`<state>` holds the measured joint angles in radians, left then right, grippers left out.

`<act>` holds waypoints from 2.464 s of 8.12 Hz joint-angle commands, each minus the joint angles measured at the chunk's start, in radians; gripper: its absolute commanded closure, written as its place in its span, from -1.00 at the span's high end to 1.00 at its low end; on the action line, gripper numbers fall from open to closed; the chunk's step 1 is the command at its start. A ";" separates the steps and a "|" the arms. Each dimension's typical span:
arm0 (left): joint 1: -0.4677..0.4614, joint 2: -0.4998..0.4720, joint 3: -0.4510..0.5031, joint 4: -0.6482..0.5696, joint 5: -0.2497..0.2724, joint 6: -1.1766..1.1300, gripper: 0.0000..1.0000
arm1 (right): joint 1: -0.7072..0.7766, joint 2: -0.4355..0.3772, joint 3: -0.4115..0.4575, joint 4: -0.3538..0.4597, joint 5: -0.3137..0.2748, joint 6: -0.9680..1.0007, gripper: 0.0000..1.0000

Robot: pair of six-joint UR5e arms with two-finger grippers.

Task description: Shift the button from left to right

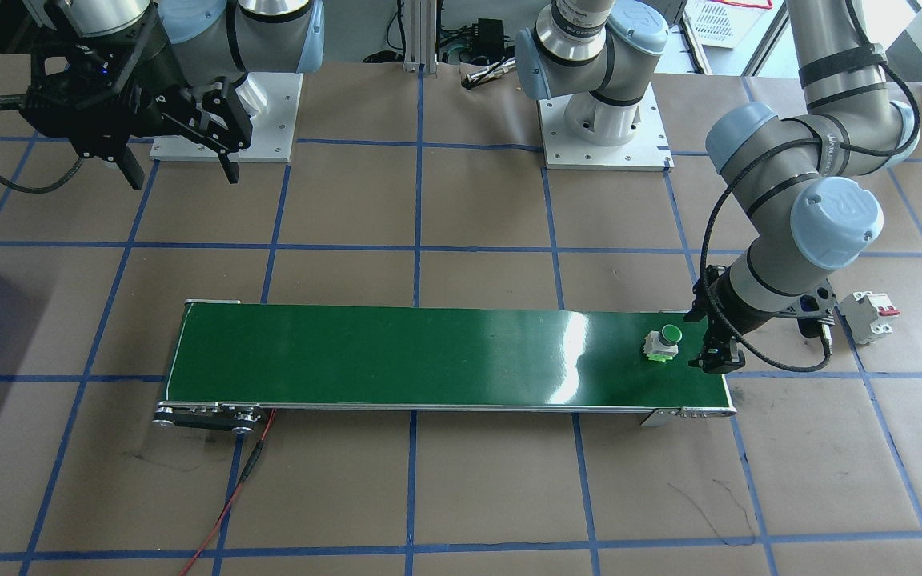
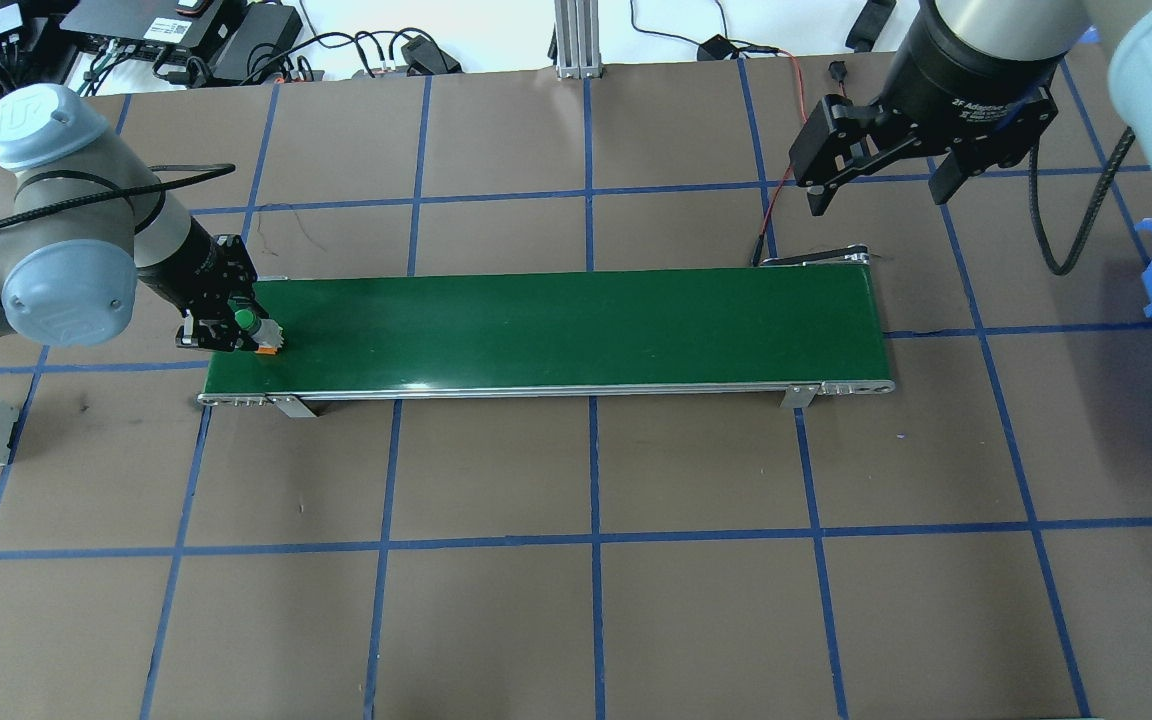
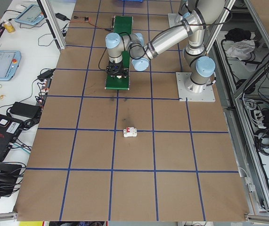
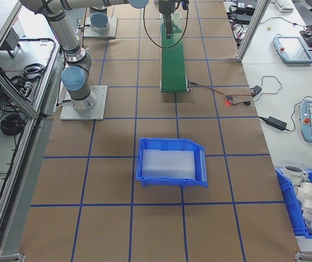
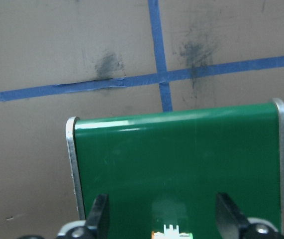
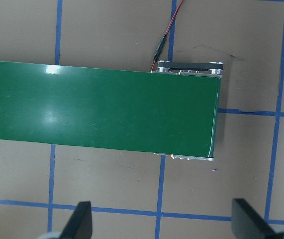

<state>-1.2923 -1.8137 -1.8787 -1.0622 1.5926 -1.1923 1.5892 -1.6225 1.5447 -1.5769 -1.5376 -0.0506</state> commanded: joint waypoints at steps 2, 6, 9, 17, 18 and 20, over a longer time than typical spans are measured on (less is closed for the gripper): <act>-0.001 0.002 0.001 0.004 0.018 0.010 1.00 | 0.000 0.004 0.000 -0.002 -0.001 0.000 1.00; -0.047 0.051 0.151 -0.084 0.018 0.471 0.85 | 0.002 0.139 0.018 -0.061 0.036 -0.030 1.00; -0.207 0.076 0.379 -0.376 0.036 0.590 0.96 | 0.000 0.269 0.147 -0.291 0.005 -0.051 1.00; -0.323 0.154 0.573 -0.573 0.029 0.814 1.00 | 0.005 0.285 0.178 -0.324 0.099 0.037 1.00; -0.323 0.152 0.576 -0.567 0.015 0.827 1.00 | 0.006 0.285 0.179 -0.325 0.100 0.041 1.00; -0.324 0.157 0.567 -0.564 0.001 1.003 1.00 | 0.018 0.285 0.181 -0.331 0.102 0.119 1.00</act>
<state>-1.6160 -1.6611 -1.3043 -1.6280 1.6073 -0.3238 1.5955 -1.3367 1.7244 -1.9033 -1.4387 -0.0046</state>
